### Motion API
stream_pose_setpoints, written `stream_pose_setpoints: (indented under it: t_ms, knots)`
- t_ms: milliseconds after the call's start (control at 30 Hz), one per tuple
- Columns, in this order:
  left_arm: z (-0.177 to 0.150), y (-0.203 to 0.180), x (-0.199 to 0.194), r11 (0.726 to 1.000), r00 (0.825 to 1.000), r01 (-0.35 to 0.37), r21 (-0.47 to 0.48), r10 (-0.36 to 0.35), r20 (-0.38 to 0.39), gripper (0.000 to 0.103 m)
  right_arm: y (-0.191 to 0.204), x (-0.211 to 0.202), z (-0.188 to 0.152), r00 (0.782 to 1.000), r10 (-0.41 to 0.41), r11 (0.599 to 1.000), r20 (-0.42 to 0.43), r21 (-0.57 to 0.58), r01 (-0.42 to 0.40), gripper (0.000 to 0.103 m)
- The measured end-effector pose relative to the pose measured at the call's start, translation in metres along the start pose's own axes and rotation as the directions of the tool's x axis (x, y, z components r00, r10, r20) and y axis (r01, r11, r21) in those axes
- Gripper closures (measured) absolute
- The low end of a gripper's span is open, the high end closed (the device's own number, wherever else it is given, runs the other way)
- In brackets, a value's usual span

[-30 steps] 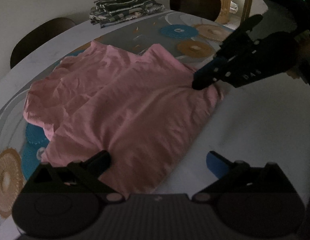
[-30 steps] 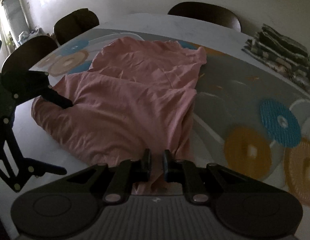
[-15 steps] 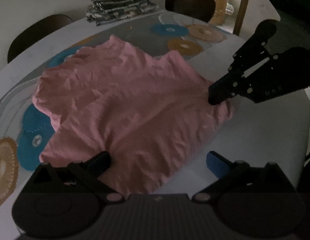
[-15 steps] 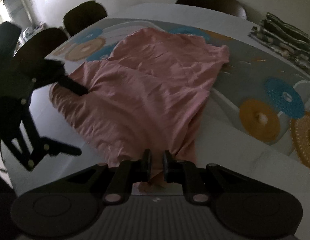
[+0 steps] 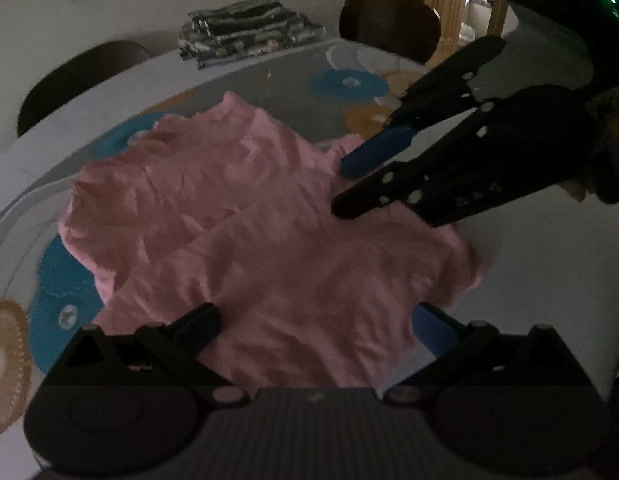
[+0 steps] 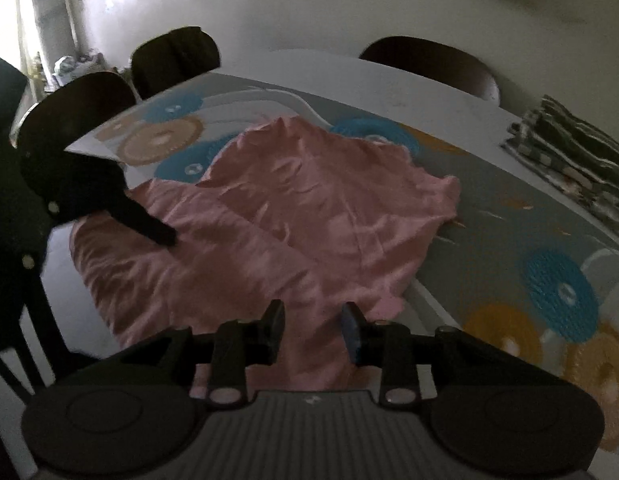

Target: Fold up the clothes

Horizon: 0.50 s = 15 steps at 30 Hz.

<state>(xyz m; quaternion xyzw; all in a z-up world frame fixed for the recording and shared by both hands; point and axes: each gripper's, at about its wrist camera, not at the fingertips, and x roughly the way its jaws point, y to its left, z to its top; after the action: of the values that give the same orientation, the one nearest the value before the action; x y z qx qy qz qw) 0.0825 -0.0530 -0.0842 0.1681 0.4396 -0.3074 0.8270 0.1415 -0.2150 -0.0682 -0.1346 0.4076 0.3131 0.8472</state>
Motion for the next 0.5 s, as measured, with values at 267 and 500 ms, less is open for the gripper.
stream_pose_setpoints:
  t_ms: [267,500]
  knots:
    - [-0.009,-0.003,0.002,0.999,1.0,0.014,0.047,-0.013,-0.004,0.0,-0.01,0.007,-0.011,1.0,0.027,0.999,0.004,0.021,-0.027,0.072]
    - [-0.013,-0.01,0.001,0.997,1.0,-0.01,0.073,0.011,-0.004,0.0,-0.006,0.006,-0.02,0.999,0.012,1.0,0.043,-0.019,-0.012,0.072]
